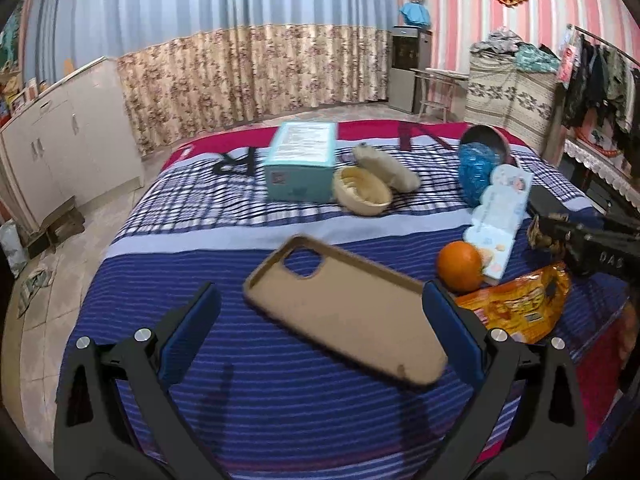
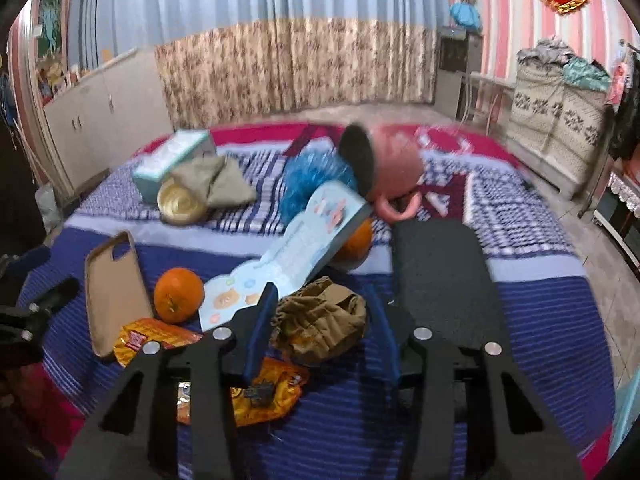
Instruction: Collect trash
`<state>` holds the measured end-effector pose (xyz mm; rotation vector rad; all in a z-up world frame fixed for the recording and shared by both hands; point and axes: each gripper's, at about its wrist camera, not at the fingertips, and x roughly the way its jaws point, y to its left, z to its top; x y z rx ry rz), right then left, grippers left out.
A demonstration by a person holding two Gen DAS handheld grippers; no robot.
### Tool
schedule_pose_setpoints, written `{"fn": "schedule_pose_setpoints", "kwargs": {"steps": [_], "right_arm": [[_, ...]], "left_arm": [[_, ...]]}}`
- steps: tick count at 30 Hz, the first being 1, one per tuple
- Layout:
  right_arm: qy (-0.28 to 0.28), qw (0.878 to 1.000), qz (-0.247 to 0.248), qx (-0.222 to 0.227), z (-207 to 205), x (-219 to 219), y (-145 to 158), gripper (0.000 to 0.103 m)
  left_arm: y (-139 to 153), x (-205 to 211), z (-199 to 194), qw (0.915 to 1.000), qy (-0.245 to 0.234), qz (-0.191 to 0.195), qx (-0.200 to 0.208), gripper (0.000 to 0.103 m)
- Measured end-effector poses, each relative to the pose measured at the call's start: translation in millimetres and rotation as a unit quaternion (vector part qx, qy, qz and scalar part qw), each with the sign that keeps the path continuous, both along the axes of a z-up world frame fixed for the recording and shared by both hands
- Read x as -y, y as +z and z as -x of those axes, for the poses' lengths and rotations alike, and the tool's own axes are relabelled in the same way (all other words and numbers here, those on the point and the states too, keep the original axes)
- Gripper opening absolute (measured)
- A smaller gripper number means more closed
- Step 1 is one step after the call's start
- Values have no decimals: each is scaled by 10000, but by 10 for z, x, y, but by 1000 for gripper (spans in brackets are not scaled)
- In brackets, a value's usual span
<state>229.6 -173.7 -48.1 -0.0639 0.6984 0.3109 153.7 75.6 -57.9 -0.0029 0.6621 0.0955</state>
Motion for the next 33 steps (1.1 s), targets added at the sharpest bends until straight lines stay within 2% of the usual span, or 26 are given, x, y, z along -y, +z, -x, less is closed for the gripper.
{"fn": "schedule_pose_setpoints", "kwargs": {"steps": [2, 5, 11, 14, 16, 17, 21, 27, 33], "right_arm": [[-142, 9996, -209, 155, 83, 153, 120, 46], [-407, 9984, -166, 364, 200, 360, 231, 46], [-1055, 9920, 132, 680, 511, 847, 373, 46], [-1317, 9878, 187, 805, 661, 1047, 435, 46], [-1545, 9843, 74, 850, 804, 1203, 448, 46], [-1614, 9832, 40, 851, 860, 1257, 436, 46], [-1874, 9785, 242, 828, 963, 1441, 393, 46], [-2153, 9728, 92, 852, 979, 1722, 404, 46], [-2570, 9613, 71, 990, 1080, 2040, 463, 46]], "left_arm": [[15, 138, -31, 9999, -120, -73, 22, 97], [7, 345, -99, 9995, -301, -108, 29, 97], [-64, 591, -360, 9981, -502, 255, -253, 96], [-186, 758, -506, 9972, -548, 129, -482, 85], [-275, 842, -591, 9953, -633, 91, -726, 69], [-321, 872, -626, 9940, -696, 139, -832, 66], [-345, 910, -649, 9930, -800, 282, -825, 35], [-159, 875, -542, 9956, -722, 368, -463, 32], [299, 1149, -401, 9949, -913, 415, 108, 32]]}}
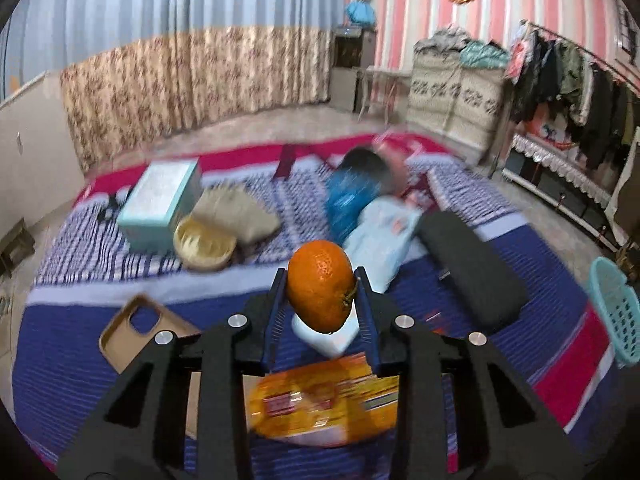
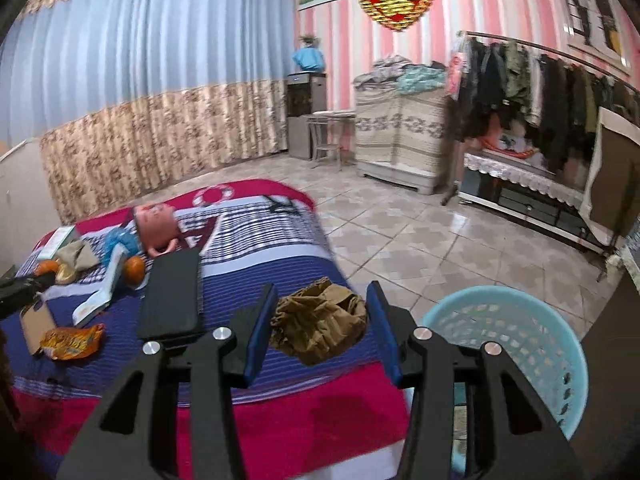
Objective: Collect trash
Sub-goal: 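Carry the orange and brown bag in both tools over the blue basket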
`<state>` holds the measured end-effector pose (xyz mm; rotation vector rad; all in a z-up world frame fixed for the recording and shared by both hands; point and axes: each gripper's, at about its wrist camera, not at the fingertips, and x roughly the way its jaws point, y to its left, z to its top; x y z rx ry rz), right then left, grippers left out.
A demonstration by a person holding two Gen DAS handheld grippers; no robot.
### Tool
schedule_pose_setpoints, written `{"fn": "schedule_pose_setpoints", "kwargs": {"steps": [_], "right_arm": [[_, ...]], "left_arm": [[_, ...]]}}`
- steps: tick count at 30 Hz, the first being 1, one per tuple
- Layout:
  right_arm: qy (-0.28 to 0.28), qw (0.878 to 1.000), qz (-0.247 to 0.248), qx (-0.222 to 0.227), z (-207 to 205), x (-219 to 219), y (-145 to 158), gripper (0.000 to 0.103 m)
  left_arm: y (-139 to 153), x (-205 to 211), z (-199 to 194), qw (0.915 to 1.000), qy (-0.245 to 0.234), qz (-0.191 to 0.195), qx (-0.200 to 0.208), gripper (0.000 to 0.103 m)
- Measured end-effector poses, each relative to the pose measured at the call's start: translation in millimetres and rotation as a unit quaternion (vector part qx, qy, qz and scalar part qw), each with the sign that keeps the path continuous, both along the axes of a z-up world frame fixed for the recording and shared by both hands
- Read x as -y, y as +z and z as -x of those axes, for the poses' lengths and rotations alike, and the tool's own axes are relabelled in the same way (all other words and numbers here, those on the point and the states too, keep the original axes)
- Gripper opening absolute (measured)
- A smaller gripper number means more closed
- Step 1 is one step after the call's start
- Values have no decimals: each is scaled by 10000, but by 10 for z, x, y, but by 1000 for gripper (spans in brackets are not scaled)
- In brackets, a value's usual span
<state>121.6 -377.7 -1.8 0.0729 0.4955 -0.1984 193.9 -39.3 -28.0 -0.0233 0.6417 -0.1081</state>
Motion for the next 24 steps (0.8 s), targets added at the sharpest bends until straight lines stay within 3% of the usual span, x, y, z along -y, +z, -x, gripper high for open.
{"fn": "schedule_pose_setpoints", "kwargs": {"steps": [6, 10, 15, 19, 24], "right_arm": [[-563, 9983, -94, 65, 100, 472, 5, 46], [-1065, 9943, -26, 105, 250, 821, 7, 46], [-1578, 9873, -146, 109, 439, 1257, -46, 46], [-1976, 9797, -326, 110, 603, 1599, -123, 46], [-2284, 9727, -401, 128, 746, 1822, -178, 46]], "left_arm": [[405, 649, 194, 9968, -607, 313, 419, 32], [618, 1306, 307, 9901, -1185, 192, 724, 32], [680, 2011, 338, 9804, -1819, 295, 691, 32], [603, 2626, 349, 9708, -2331, 132, 546, 32], [564, 3159, 391, 9625, -2668, 86, 483, 32]]}}
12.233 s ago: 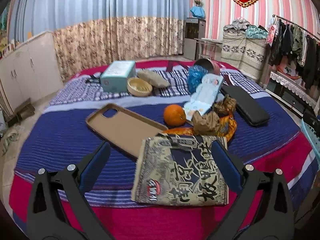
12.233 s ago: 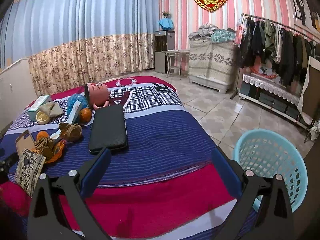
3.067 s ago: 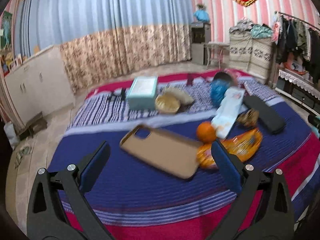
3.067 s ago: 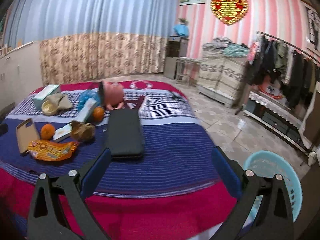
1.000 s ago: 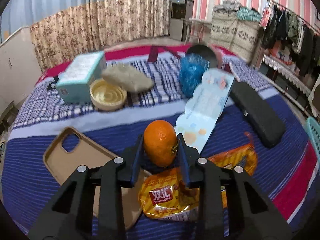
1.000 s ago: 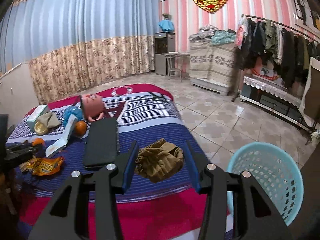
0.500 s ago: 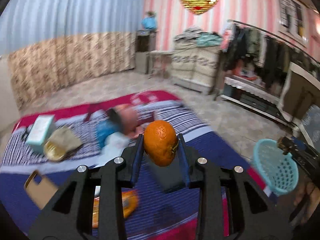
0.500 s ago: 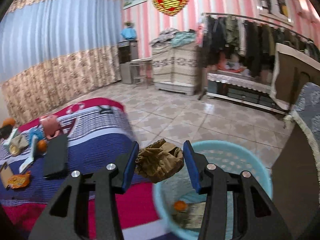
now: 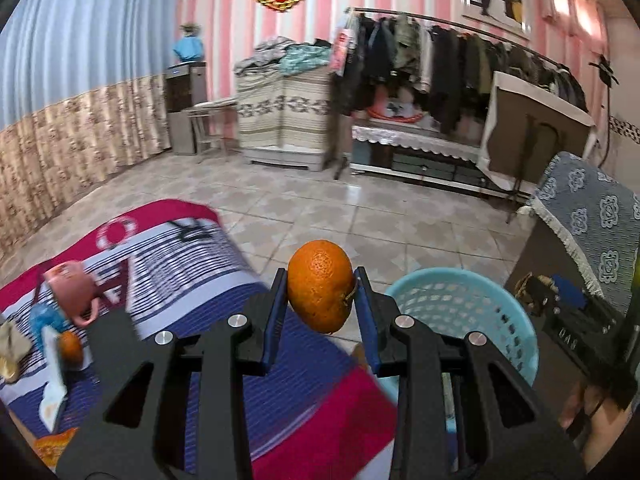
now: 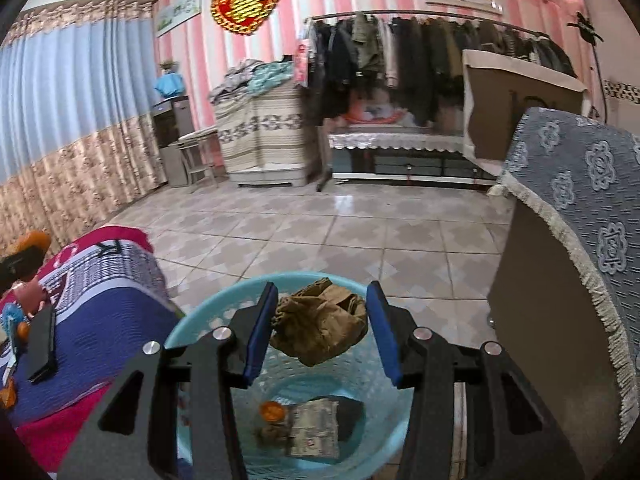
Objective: Collect trash
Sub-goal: 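Carry the orange and brown bag in both tools over the blue basket, then open the left tool dropping the orange while the right tool then drops the brown bag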
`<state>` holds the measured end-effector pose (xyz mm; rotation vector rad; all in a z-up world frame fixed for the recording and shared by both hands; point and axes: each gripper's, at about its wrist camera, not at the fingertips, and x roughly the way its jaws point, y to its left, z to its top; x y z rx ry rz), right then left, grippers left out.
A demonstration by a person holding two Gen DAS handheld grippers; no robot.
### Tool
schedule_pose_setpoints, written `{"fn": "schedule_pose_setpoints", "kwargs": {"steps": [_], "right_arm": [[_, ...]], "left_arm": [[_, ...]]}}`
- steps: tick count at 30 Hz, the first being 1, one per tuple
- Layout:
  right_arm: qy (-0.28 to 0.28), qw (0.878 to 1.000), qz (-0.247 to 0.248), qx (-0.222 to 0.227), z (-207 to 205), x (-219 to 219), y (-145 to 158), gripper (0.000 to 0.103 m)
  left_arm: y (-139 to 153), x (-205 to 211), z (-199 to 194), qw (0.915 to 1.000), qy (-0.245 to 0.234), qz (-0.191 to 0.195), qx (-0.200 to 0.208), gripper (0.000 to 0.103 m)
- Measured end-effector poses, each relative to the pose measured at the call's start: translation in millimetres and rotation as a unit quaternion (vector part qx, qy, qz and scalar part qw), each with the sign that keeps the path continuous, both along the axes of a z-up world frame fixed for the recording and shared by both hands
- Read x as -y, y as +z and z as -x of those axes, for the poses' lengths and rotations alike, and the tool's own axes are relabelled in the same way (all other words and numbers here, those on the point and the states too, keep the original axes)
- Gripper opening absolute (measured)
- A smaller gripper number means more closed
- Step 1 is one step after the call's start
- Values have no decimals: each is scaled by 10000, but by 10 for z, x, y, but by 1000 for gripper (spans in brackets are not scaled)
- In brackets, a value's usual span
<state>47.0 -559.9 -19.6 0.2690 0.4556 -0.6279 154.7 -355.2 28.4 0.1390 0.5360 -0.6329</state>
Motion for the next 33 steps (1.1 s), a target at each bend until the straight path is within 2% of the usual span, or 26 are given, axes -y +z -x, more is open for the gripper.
{"fn": "schedule_pose_setpoints", "kwargs": {"steps": [6, 10, 14, 18, 20, 22, 25, 33], "right_arm": [[-241, 9996, -148, -19, 78, 197, -93, 46], [-362, 9989, -293, -48, 142, 309, -164, 46], [-498, 9973, -543, -18, 216, 410, -238, 46], [-451, 9974, -556, -79, 180, 421, -281, 46], [-424, 9974, -572, -116, 165, 426, -303, 46], [-410, 9972, -618, -134, 151, 433, -323, 46], [-386, 9971, -629, -158, 123, 420, -330, 46], [-199, 9983, -465, -300, -60, 247, -318, 46]], "left_arm": [[-82, 524, 31, 9993, -377, -60, -50, 32], [-463, 767, 30, 9972, -598, -152, -414, 32], [-806, 983, 17, 9952, -775, -455, -384, 32], [-1017, 1157, -62, 9929, -840, -603, -587, 36], [-1050, 1160, -62, 9929, -780, -703, -560, 49], [-1023, 1100, -88, 9942, -694, -609, -548, 66], [-938, 957, -153, 9968, -403, -549, -406, 83], [-655, 419, -375, 9990, 303, -242, -223, 97]]}}
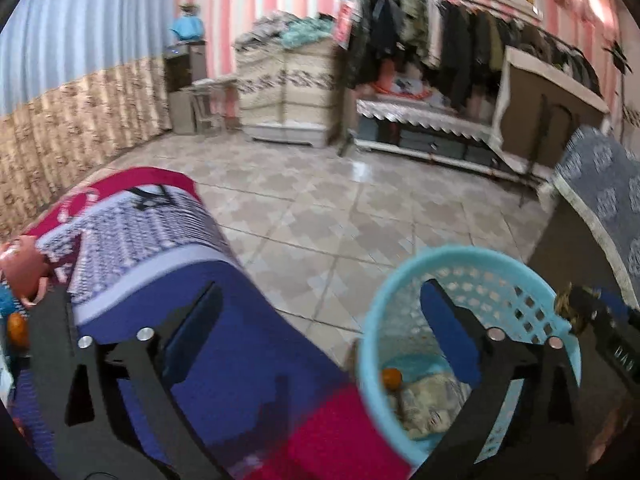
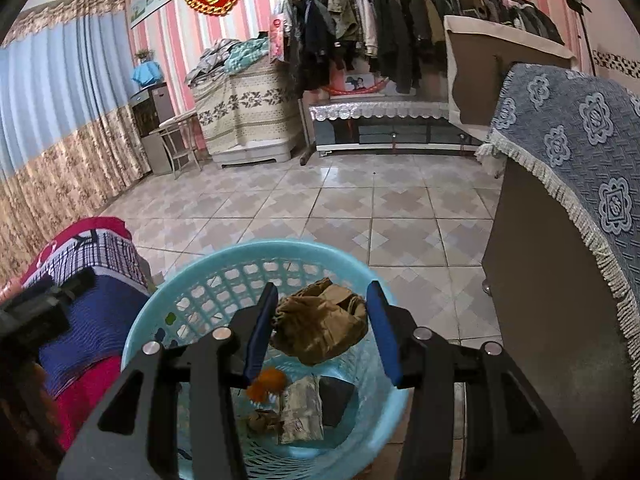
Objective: Collect trash
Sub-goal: 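Open the left tool dropping the orange while the right tool then drops the brown bag, then move both open tools back over the bed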
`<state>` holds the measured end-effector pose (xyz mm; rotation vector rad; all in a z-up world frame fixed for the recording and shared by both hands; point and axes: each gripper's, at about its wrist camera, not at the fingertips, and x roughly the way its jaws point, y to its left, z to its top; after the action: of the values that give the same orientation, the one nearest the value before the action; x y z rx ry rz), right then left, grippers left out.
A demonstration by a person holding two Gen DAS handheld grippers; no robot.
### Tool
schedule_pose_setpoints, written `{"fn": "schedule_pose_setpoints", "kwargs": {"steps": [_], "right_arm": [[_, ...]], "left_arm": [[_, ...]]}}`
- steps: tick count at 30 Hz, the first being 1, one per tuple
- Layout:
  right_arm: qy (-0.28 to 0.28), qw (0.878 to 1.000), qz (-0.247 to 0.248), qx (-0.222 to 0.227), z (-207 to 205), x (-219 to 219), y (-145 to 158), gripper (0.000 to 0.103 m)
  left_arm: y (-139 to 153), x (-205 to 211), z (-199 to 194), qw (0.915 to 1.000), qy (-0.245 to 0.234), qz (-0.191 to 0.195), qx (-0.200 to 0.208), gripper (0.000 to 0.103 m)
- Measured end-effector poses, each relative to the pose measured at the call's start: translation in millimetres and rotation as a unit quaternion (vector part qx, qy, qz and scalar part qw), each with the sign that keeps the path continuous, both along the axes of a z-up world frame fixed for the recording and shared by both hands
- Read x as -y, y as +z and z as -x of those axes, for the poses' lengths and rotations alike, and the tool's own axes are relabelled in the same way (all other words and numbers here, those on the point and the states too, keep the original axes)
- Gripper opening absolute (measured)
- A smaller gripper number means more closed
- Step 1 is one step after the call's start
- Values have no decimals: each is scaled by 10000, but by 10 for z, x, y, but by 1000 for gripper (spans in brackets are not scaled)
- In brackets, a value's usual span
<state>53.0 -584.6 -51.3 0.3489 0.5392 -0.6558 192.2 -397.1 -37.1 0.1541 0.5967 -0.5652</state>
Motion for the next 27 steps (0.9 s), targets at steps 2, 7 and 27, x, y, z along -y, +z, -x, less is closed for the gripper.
{"fn": "schedule_pose_setpoints", "kwargs": {"steps": [2, 7, 27], "right_arm": [[63, 9999, 76, -52, -79, -83, 0, 46], [133, 9997, 186, -123, -299, -253, 0, 46], [359, 9982, 477, 40, -480, -488, 148, 92]], "left_arm": [[60, -139, -56, 9999, 140, 18, 40, 97], [139, -395, -186, 9989, 454, 62, 51, 97], [174, -662, -305, 9971, 753, -5, 126, 97]]}}
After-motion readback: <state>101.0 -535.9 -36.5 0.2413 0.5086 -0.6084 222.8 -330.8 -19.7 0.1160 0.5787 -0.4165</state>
